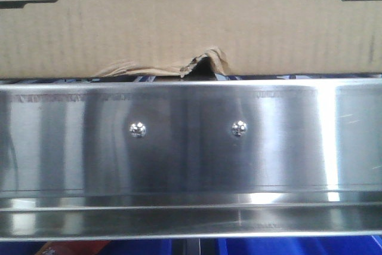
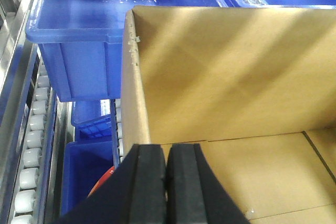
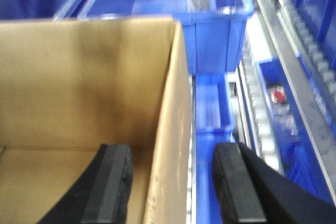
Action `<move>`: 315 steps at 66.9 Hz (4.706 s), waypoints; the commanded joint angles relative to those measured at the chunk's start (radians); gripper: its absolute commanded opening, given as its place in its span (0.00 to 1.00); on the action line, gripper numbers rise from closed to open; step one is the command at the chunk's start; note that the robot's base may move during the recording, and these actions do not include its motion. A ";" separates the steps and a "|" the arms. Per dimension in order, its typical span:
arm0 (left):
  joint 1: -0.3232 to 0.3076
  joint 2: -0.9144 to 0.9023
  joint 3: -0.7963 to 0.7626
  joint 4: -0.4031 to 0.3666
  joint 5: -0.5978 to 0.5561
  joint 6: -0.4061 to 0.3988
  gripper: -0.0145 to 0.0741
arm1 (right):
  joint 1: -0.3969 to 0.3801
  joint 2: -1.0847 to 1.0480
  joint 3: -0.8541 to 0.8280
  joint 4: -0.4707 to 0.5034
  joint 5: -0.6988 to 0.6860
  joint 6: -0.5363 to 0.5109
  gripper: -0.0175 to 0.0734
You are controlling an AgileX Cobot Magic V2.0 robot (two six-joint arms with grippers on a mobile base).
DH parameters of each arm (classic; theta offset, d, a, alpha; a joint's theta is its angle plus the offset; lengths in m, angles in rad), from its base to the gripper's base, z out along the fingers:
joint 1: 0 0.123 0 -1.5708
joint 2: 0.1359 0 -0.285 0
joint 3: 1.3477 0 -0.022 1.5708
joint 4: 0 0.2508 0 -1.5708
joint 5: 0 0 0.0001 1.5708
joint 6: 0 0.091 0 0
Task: Grab carton from right shelf to conveyor
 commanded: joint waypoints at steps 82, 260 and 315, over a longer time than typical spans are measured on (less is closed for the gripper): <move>-0.002 -0.003 -0.007 -0.007 -0.009 -0.009 0.15 | 0.057 0.024 0.076 -0.026 -0.014 -0.011 0.61; -0.002 0.113 -0.007 -0.018 -0.009 0.026 0.15 | 0.057 0.022 0.080 -0.026 -0.014 -0.011 0.11; -0.002 -0.050 -0.053 -0.032 -0.009 0.000 0.14 | 0.057 0.016 -0.046 0.008 -0.014 -0.011 0.11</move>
